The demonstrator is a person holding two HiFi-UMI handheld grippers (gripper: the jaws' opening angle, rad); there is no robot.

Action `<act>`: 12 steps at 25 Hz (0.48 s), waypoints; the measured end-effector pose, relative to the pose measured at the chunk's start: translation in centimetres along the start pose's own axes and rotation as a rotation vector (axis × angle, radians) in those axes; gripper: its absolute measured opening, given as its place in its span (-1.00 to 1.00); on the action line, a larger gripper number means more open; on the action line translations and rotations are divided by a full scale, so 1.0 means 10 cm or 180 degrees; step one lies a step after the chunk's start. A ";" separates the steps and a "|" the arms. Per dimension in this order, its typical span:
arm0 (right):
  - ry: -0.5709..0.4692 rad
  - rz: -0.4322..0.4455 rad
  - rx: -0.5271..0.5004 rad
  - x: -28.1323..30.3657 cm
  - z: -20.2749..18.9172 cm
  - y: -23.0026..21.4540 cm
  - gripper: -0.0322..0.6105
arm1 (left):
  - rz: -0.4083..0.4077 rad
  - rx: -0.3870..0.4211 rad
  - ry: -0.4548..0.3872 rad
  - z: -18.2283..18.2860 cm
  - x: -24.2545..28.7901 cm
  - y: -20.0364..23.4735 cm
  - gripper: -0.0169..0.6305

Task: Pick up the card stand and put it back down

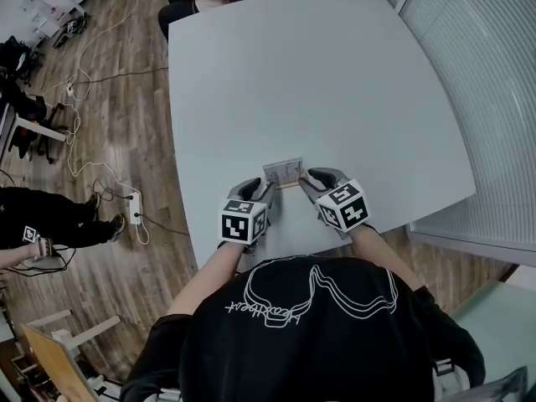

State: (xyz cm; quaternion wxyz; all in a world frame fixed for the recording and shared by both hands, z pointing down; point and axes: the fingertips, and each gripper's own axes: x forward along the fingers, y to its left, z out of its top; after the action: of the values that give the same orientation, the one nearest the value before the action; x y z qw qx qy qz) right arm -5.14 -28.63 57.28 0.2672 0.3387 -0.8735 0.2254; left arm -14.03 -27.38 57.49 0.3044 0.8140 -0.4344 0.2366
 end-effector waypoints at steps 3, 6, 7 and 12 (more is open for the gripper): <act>-0.0183 0.0103 0.0163 -0.17 0.10 0.06 -0.47 | -0.0051 -0.0076 -0.0046 -0.01 -0.09 -0.03 -0.44; -0.0371 0.0235 0.0302 -0.41 0.24 0.16 -0.47 | -0.0007 -0.0128 -0.0138 0.03 -0.26 -0.06 -0.42; -0.0449 0.0289 0.0336 -0.50 0.29 0.21 -0.48 | 0.0011 -0.0157 -0.0180 0.04 -0.35 -0.08 -0.42; -0.0915 0.0674 0.0392 -1.07 0.61 0.54 -0.63 | 0.0018 -0.0330 -0.0514 0.18 -0.83 -0.31 -0.43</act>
State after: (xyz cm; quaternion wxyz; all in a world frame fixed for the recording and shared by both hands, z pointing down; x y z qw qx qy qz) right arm -4.17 -23.50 44.95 0.0932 0.2893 -0.9180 0.2546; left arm -15.40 -22.65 49.95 0.3094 0.8124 -0.4716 0.1482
